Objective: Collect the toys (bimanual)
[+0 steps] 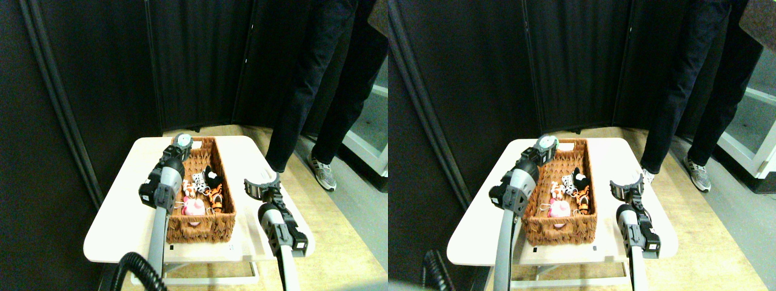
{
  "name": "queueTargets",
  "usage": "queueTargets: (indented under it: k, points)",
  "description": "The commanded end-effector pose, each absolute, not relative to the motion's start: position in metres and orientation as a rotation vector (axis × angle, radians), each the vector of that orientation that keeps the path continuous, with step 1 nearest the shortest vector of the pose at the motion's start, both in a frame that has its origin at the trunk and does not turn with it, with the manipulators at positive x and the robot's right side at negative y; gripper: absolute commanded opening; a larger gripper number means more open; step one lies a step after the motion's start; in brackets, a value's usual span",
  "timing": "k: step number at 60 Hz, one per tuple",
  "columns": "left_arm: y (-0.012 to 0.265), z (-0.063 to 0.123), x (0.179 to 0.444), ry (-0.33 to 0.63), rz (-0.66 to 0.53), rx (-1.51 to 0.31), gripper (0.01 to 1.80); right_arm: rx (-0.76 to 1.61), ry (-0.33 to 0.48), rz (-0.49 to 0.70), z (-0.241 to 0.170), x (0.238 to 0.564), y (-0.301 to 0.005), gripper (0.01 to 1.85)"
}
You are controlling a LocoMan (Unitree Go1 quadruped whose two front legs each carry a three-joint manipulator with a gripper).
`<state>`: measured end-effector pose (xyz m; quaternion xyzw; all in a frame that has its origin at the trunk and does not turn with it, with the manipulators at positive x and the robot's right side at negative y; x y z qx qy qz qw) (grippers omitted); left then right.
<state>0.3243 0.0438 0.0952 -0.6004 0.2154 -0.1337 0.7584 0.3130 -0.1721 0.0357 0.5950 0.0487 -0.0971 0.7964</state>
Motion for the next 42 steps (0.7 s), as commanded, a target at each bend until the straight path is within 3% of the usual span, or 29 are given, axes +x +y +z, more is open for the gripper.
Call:
queueTargets:
  k: [1,8,24,42]
  points:
    - [0.04,0.095,0.325,0.423,-0.321,-1.304,0.01,1.279,0.074,-0.179,0.041,0.312,-0.173,0.85]
    - [0.04,0.086,0.324,0.462,-0.282,-1.323,0.01,1.262,0.071,-0.177,0.042,0.311,-0.174,0.85]
    - [0.047,0.085,0.315,0.513,-0.254,-1.285,0.69,1.265,0.074,-0.166,0.043,0.31,-0.172,0.87]
    - [0.052,0.086,0.31,0.546,-0.278,-1.25,0.96,1.278,0.069,-0.165,0.044,0.308,-0.17,0.89]
